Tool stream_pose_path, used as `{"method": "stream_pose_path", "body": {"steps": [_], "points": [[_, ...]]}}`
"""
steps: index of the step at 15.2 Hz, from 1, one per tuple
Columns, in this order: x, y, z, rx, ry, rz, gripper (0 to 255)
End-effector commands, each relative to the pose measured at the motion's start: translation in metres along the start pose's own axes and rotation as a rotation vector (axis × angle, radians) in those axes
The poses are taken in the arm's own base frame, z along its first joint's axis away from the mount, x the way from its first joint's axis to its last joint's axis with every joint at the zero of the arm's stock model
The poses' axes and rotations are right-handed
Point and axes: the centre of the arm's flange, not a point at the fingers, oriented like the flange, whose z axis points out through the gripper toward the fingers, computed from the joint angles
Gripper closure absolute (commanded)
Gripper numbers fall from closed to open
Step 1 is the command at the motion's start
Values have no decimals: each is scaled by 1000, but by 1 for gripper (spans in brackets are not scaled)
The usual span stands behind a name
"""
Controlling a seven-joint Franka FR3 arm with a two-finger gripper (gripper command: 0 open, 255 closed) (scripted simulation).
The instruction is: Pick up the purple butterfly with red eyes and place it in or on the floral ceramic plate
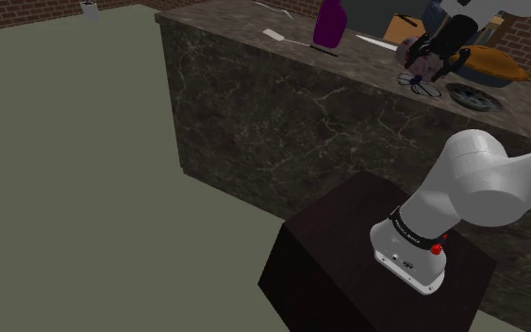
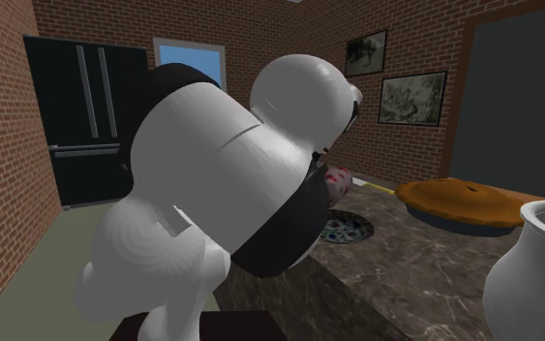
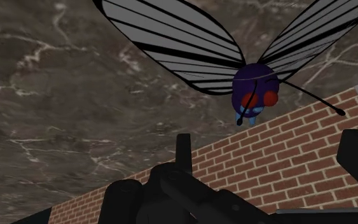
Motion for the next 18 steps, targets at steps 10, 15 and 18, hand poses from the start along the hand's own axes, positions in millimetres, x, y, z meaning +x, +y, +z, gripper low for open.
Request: {"method": "stream_pose_path", "body": {"steps": [10,15,18], "points": [[0,0,1,0,0,0,255],[0,0,1,-1,0,-1,255],[1,0,-20,-5,-101,-115,0]]}}
